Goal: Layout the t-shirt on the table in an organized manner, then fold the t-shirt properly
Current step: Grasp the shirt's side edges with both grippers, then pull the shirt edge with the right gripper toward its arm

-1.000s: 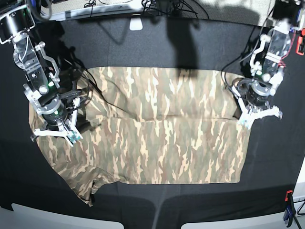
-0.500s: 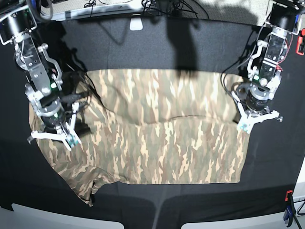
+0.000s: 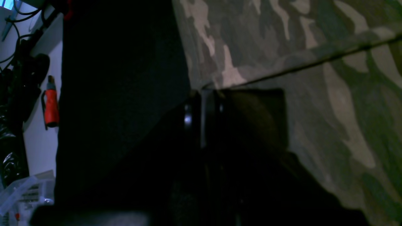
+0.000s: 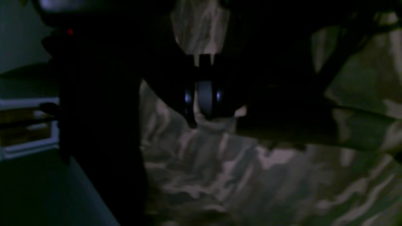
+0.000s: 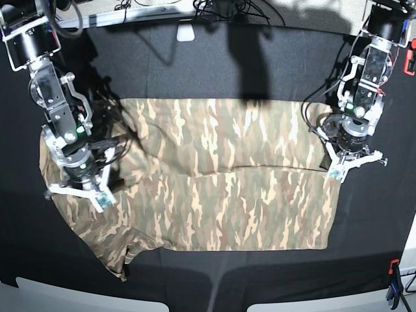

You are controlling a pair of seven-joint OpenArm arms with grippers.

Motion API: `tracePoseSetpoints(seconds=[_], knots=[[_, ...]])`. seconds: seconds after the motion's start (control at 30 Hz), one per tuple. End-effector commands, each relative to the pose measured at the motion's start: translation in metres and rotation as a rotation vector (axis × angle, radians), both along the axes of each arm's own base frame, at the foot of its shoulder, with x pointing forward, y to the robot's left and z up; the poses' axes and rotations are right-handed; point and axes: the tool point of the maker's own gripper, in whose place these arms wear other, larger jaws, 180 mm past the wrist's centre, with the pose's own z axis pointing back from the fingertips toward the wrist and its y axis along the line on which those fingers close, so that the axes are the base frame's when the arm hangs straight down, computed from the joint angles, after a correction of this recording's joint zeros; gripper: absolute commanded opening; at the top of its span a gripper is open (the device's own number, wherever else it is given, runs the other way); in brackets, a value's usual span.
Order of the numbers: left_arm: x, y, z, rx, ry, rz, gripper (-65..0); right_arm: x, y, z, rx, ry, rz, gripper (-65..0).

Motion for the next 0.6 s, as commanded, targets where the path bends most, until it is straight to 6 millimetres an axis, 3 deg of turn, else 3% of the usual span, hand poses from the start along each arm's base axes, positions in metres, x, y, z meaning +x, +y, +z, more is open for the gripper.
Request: tracePoseSetpoints(seconds=[0.0,0.07,0.2,0.27,0.57], knots=[[0.012,0.006,0.020,0.018,-0.065,0.003,-65.0,0.012,0.000,0.021,-0.009,-0.064,0.024,-65.0],[0.012,0.006,0.020,0.018,-0.065,0.003,-65.0,0.014,0.005,0.023,0.002,-0.080,0.054,-65.0],[0.012,0.006,0.020,0.018,-0.065,0.003,-65.0,0.019,0.015,0.034,-0.057,-0.146,0.144,-38.9],[0.012,0.006,0.020,0.018,-0.065,0.003,-65.0,0.023,0.016,0.040,-0.087,-0.176,0.159,-32.1],[0.011,0.006,0.019,0.018,-0.061,0.005,-65.0,0.036,0.028,0.047,0.074,-0.079,0.024,-31.4]])
